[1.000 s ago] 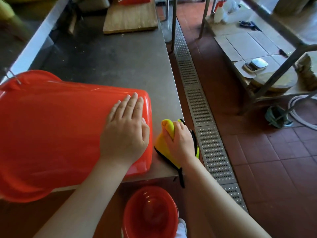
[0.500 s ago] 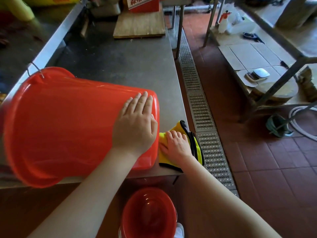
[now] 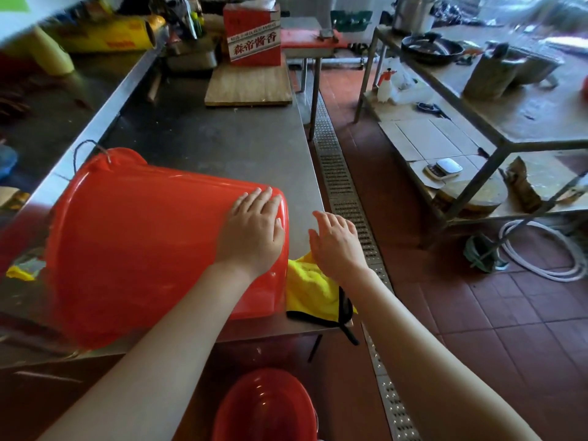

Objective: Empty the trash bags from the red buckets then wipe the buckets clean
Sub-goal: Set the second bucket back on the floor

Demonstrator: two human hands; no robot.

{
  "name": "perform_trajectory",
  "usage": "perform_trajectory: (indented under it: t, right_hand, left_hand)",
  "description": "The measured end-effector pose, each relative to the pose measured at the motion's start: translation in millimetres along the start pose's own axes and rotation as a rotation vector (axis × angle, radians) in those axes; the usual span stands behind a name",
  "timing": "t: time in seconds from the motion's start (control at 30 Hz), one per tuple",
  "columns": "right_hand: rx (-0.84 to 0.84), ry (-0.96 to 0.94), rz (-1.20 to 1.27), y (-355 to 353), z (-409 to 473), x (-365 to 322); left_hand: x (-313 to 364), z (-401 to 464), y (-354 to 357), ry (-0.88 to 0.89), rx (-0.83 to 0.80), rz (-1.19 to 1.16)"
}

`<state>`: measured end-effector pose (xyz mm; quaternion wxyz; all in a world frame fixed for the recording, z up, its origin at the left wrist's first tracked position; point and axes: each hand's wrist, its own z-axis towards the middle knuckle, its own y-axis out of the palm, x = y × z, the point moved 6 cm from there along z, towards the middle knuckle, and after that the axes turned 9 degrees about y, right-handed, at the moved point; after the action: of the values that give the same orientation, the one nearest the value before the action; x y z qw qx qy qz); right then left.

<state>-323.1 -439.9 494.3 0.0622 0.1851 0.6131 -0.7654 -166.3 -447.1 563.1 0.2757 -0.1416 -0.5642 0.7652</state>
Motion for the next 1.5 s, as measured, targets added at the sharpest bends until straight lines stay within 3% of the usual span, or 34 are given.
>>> perform_trajectory:
  t: [0.1,0.23,0.43,0.6,0.73,1.0,1.27,1.5]
  right_hand:
    - [0.077,-0.026,0.072,-28.4,6.5,-26.3]
    - [0.013,-0.113,0.173,-46.5,5.9,-72.3]
    - [-0.073,-0.215,0.164,-37.7,-6.0,-128.4]
    - [-0.087,-0.235,0.148,-32.6,-10.2,-161.8]
    - [-0.09,-0.233,0.107,-28.1,-13.3,-188.1]
    - [-0.046,-0.319,0.068,-23.5,-28.0,-233.6]
    - [-0.062,-0.264,0.179,-26.0,-24.8,-290.2]
    - [-0.011,-0.133,0.408,-41.3,-20.8,-311.1]
  left_hand:
    - [-6.8,3.1,-12.6,-0.019,0.076,-0.261]
    - [-29.5,2.0,-34.1,-0.167,0.163,-0.558]
    - [-64.1,-24.1,-58.8,-0.141,0.09,-0.36]
    - [-96.9,-59.4,-99.4,-0.074,0.269,-0.177]
    - [-136.2,-91.9,-118.6,-0.176,0.396,-0.105]
    - [-196.9,-155.7,-90.6,-0.61,0.295,-0.626]
    - [-197.4,-158.8,-85.9,-0.603,0.351,-0.871]
    - [-207.5,-147.5,-110.2,-0.457,0.421,-0.859]
